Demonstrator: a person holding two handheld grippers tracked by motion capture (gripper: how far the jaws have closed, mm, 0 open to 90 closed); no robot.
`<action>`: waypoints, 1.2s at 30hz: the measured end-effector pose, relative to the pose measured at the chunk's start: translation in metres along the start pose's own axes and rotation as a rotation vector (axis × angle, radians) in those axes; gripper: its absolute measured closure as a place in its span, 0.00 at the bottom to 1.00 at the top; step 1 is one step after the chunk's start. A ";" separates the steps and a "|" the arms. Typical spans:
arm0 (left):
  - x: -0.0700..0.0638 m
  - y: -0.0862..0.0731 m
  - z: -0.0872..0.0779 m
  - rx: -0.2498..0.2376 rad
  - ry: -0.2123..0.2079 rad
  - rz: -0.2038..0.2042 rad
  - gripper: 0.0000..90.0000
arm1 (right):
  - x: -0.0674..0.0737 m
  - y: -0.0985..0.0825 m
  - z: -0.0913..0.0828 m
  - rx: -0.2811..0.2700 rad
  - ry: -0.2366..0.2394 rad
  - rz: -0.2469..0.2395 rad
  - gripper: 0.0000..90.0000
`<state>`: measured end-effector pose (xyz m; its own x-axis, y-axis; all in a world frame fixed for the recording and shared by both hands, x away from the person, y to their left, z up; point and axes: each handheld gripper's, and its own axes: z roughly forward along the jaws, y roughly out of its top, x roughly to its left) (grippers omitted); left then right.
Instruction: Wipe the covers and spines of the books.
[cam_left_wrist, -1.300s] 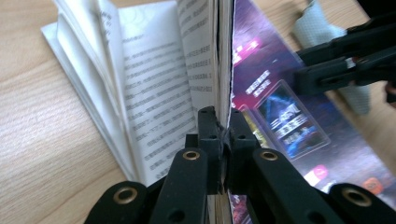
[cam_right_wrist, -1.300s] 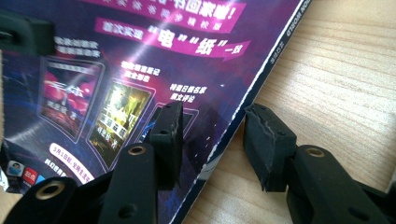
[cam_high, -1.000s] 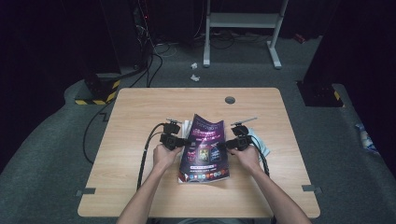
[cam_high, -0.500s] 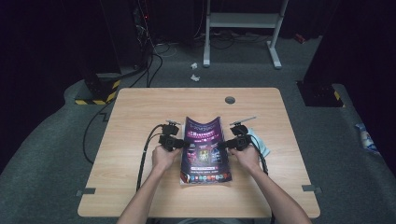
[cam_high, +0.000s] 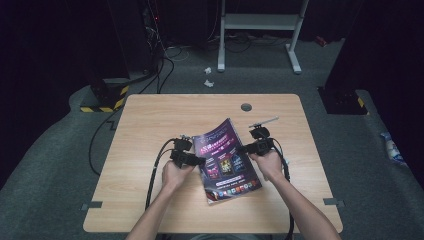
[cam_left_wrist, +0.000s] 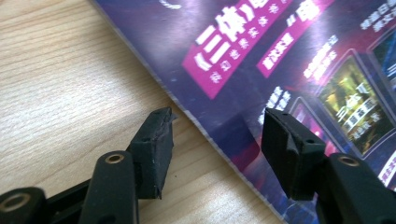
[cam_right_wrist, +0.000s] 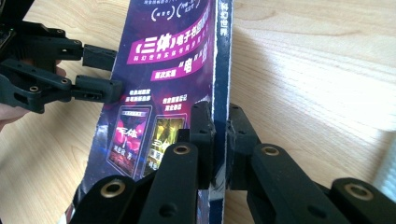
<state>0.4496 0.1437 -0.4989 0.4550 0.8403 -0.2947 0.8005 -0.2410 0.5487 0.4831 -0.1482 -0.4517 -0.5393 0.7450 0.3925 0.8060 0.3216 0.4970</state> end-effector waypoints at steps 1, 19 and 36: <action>0.000 -0.001 0.000 -0.007 0.005 -0.004 0.47 | 0.001 0.001 -0.003 0.002 -0.003 -0.005 0.93; 0.017 -0.021 -0.019 -0.075 0.148 0.032 0.42 | 0.011 0.023 -0.054 0.000 -0.053 -0.062 0.93; 0.039 -0.040 -0.031 -0.123 0.263 0.022 0.41 | -0.002 0.057 -0.105 0.043 -0.201 -0.039 0.93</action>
<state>0.4226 0.2009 -0.5080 0.3422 0.9365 -0.0770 0.7308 -0.2138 0.6483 0.5047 -0.1931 -0.3429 -0.5142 0.8318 0.2091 0.7973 0.3738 0.4739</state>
